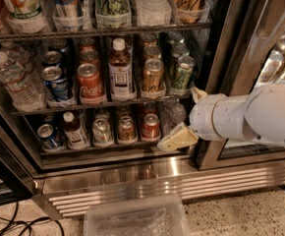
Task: Pick orange can from middle shelf of fridge
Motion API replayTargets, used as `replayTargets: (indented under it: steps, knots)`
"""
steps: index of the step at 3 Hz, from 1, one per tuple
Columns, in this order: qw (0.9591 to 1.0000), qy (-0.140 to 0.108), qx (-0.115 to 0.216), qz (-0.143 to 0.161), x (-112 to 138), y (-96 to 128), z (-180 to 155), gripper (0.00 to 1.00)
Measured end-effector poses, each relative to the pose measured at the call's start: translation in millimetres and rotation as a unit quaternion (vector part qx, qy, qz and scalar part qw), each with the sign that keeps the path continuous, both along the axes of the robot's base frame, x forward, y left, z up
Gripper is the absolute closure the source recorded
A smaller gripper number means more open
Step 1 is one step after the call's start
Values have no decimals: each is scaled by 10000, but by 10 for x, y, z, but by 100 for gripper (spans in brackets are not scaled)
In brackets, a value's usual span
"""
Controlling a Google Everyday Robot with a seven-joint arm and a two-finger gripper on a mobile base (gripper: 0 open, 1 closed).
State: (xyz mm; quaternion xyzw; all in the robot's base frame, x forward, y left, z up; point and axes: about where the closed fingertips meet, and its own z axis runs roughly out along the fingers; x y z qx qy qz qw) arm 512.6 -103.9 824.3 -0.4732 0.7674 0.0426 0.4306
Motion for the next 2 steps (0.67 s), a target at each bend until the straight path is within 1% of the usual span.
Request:
replayTargets:
  steps: [1,2]
  knots:
    - [9991,-129,396,-115,-12,113,-223,14]
    - [9942,-593,863,-264,200,369,-263,25]
